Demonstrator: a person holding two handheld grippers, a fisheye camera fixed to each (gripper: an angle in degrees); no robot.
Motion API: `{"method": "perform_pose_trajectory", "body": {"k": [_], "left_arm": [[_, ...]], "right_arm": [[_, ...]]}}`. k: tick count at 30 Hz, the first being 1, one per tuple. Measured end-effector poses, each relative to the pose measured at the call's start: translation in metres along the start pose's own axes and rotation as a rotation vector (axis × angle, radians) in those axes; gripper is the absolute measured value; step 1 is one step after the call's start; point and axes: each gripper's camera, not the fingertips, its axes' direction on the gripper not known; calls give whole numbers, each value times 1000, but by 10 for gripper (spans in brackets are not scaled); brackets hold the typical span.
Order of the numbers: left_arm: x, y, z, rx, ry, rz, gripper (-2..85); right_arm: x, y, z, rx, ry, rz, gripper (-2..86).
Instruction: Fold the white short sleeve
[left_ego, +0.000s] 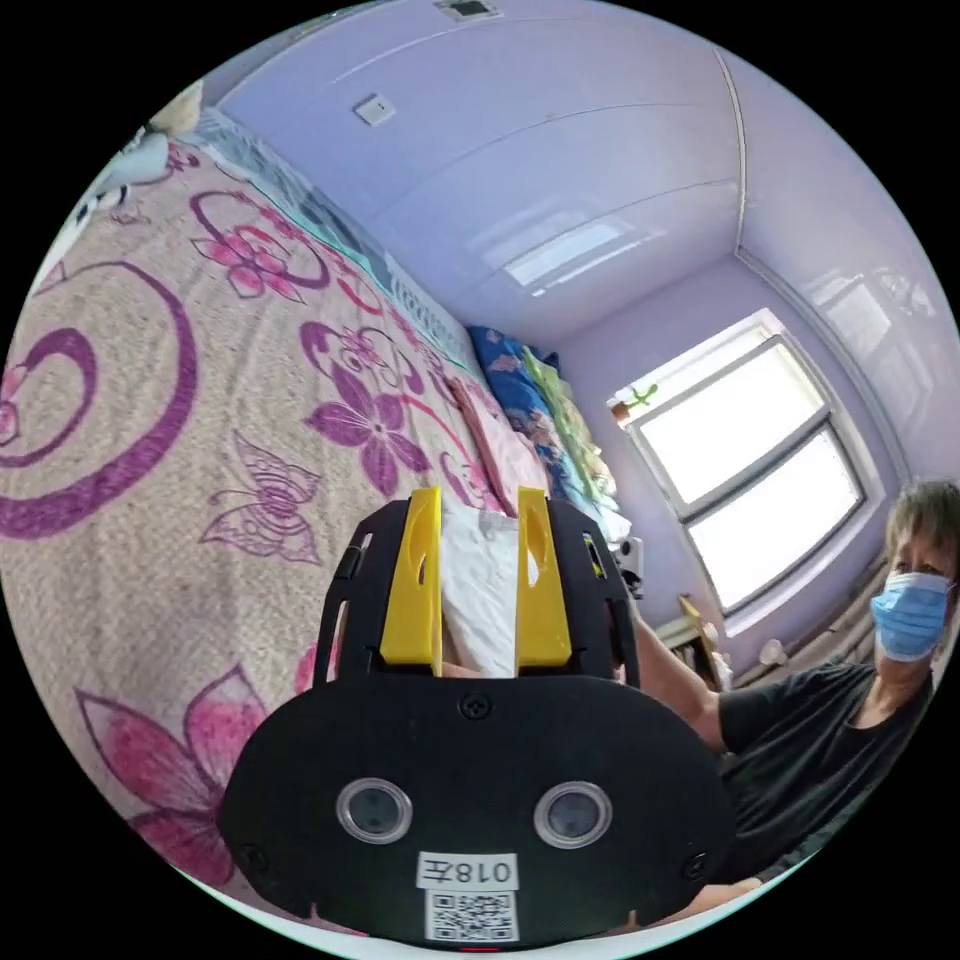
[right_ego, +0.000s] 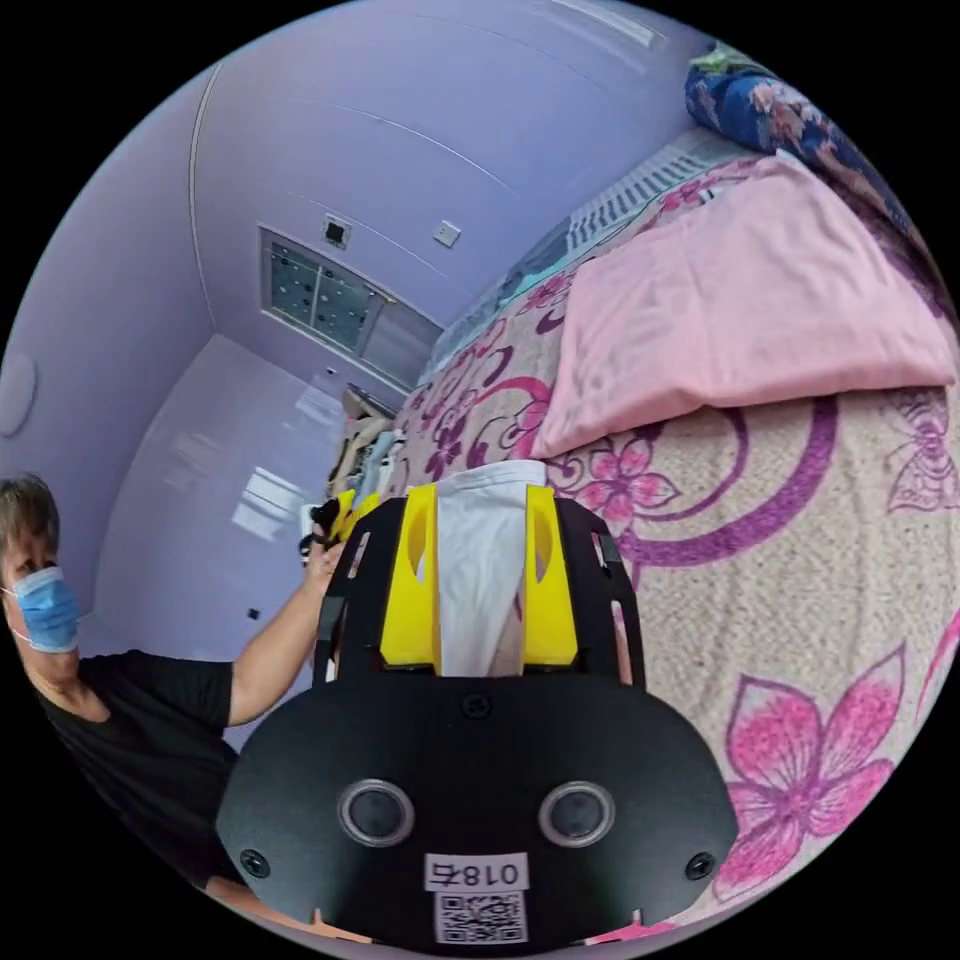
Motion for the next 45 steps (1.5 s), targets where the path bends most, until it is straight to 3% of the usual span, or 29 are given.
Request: {"method": "perform_pose_trajectory", "body": {"k": [2, 7, 11, 17, 24, 27, 31, 37, 45], "left_arm": [[27, -3, 23, -61, -206, 97, 141], [100, -19, 93, -241, -443, 346, 180], [155, -16, 144, -373, -635, 536, 149], [173, -50, 145, -378, -620, 408, 124], [199, -77, 129, -306, -667, 372, 135], [214, -91, 128, -304, -713, 388, 140], [228, -117, 119, -353, -690, 376, 125], [287, -120, 111, -349, -755, 569, 51], [395, -87, 0, 23, -744, 846, 46]], "right_arm": [[-8, 2, 17, -29, 64, -41, 142], [-51, 13, 81, -107, 288, -171, 164], [-80, 27, 108, -119, 381, -200, 172], [-123, 44, 146, -178, 554, -241, 160], [-118, 44, 131, -59, 367, -183, 138], [-113, 43, 146, -127, 313, -145, 149], [-142, 58, 163, -174, 437, -218, 101], [-164, 77, 171, -209, 447, -252, 37], [-206, 120, 109, 85, 323, -350, 30]]}}
